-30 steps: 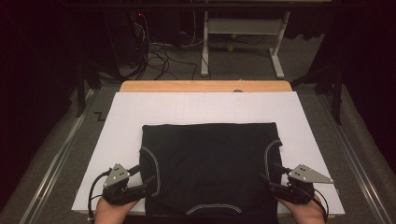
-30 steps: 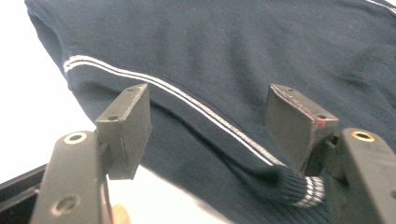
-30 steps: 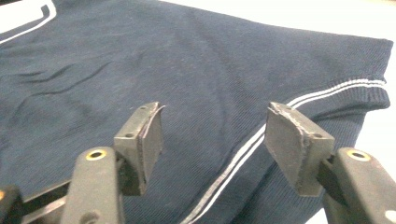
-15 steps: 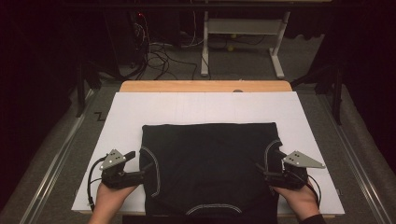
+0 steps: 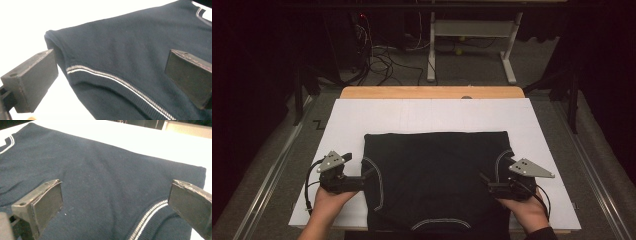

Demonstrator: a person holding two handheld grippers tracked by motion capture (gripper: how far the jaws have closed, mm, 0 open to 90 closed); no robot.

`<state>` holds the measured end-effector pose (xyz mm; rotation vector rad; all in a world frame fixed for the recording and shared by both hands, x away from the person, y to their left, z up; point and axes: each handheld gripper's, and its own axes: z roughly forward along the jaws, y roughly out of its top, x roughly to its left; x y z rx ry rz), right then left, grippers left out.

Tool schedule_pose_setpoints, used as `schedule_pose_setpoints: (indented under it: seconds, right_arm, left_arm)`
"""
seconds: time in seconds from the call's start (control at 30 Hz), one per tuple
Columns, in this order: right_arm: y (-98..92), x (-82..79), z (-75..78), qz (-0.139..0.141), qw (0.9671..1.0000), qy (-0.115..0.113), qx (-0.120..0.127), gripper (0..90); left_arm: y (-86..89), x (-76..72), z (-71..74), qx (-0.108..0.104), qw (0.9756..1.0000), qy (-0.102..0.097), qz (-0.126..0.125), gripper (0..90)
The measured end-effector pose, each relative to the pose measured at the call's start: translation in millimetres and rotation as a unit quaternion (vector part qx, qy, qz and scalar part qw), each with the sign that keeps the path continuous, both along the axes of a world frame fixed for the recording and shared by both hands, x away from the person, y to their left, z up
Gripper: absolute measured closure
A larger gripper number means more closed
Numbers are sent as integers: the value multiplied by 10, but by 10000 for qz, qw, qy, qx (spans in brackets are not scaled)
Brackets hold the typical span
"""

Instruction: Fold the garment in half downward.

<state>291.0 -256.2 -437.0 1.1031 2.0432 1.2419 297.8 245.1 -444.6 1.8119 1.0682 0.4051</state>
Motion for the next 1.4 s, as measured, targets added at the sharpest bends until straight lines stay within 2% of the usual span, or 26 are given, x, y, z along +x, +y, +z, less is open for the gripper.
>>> schedule_pose_setpoints:
  seconds: [0.13, 0.3, 0.43, 0.53, 0.67, 0.8, 0.87, 1.07, 1.2, 1.33, 1.4]
  right_arm:
    - [87, -3, 53, 50, 10000, -66, 44, 0]
    - [204, 9, 111, 182, 9997, -112, 152, 1]
    - [274, 23, 155, 271, 9992, -128, 268, 0]
    - [313, 36, 188, 314, 9990, -133, 283, 0]
    - [366, 24, 216, 369, 9988, -164, 269, 0]
    - [428, -6, 230, 427, 9985, -158, 303, 0]
    - [464, -16, 236, 477, 9982, -188, 314, 1]
    - [621, -22, 213, 650, 9972, -171, 323, 0]
    - [766, -28, 171, 800, 9962, -149, 293, 0]
    - [900, -24, 121, 971, 9949, -157, 213, 1]
    - [966, -17, 86, 1060, 9941, -106, 213, 0]
  left_arm:
    - [42, 34, 21, 14, 10000, -32, 48, 0]
    - [103, 44, 80, -103, 9999, -23, 100, 0]
    - [108, 74, 74, -44, 9999, 42, 128, 0]
    - [115, 115, 62, -94, 9998, 113, 130, 0]
    - [88, 175, 54, -39, 9999, 100, 120, 0]
    - [48, 215, 92, -127, 9999, 34, 106, 0]
    - [22, 241, 126, -107, 9999, -1, 71, 0]
    - [-15, 321, 173, -7, 9999, -34, 114, 0]
    - [-13, 376, 168, 263, 9996, -4, 125, 0]
    - [45, 441, 170, 131, 9997, 16, 193, 0]
    - [59, 492, 156, 136, 9997, 68, 191, 0]
